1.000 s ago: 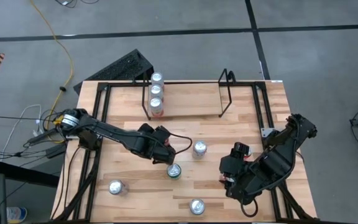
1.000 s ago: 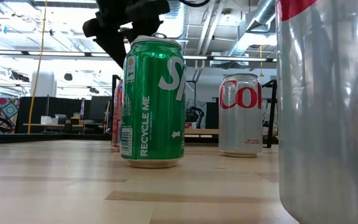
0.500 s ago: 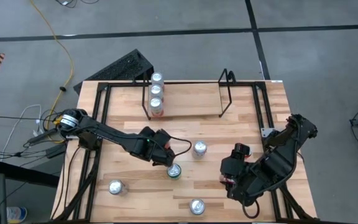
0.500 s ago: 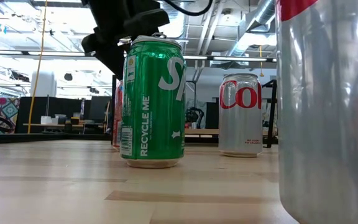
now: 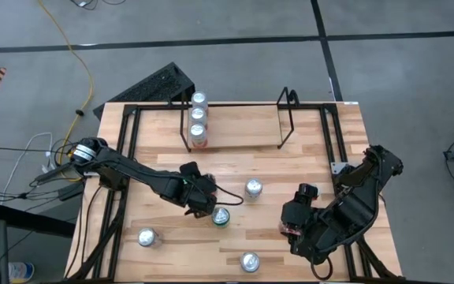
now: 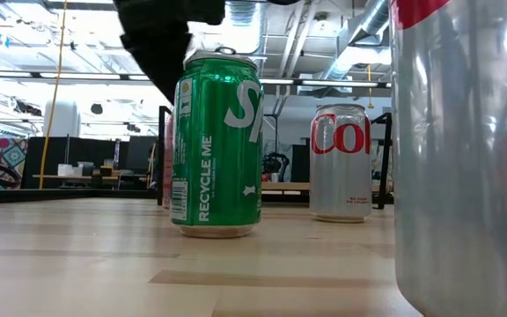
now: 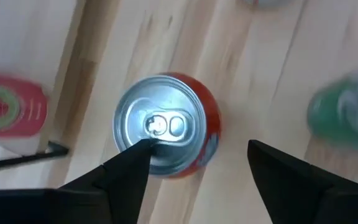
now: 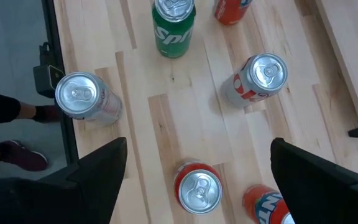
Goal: Place canned beverage on shelf
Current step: Put the top left red soda can on the shelf
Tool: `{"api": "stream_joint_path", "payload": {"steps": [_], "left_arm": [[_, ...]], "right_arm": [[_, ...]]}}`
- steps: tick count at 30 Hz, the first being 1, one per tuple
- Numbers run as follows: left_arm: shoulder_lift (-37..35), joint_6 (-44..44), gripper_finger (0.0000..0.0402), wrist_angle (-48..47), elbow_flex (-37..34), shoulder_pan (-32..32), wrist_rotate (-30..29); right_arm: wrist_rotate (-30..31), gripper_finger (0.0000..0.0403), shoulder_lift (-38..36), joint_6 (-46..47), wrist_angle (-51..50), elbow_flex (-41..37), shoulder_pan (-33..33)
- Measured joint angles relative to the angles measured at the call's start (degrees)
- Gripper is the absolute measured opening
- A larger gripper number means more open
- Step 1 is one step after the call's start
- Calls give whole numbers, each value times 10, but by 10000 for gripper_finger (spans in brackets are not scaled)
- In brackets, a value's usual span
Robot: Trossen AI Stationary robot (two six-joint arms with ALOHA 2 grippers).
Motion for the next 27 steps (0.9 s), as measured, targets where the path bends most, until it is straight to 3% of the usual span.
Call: {"api": "stream_joint_path", "payload": {"steps": [8, 12, 16, 27], "left_arm": [[-68, 127, 249, -54, 0, 2, -43], [-105, 93, 249, -25, 0, 10, -44], [-126, -5, 249, 16, 0, 30, 0], [-76, 140, 311, 45, 1, 34, 57]], "right_arm": [[1, 369, -4, -2, 0, 0, 7], [10, 369, -4, -3, 0, 0, 8], [14, 369, -4, -3, 0, 0, 8], [17, 369, -4, -9, 0, 1, 7]]}}
